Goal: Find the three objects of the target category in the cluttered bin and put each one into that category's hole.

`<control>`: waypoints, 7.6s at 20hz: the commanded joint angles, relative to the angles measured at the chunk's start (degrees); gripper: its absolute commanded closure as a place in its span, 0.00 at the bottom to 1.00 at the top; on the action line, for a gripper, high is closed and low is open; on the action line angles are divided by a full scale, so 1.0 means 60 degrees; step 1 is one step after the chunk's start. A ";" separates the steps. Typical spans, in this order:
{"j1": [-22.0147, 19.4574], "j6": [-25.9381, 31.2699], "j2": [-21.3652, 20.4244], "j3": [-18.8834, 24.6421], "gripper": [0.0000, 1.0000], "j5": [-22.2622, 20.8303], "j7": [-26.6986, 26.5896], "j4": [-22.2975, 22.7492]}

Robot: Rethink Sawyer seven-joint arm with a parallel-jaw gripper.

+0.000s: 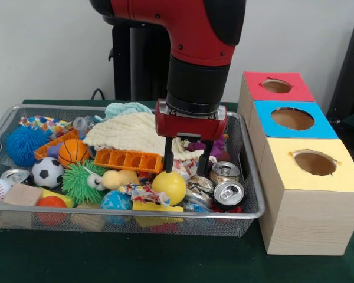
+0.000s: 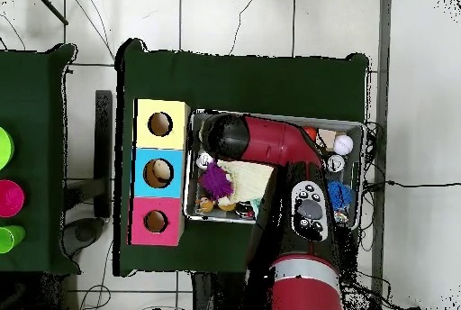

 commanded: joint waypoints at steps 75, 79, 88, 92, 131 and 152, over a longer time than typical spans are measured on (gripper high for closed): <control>-0.0786 -0.5086 -0.0484 0.1359 0.00 0.0298 0.2512 0.4113; -0.0761 -0.4965 -0.1085 0.1452 0.00 0.0540 0.2666 0.4547; -0.0728 -0.5523 -0.0874 0.1466 0.00 0.0678 0.2628 0.4498; -0.0507 -0.5643 -0.0875 0.1285 0.00 0.0785 0.2746 0.4500; 0.0542 -0.4408 -0.0335 -0.0568 0.00 0.1641 0.1906 0.3466; -0.0031 -0.5999 0.1210 0.0503 0.00 0.1636 0.2231 0.3259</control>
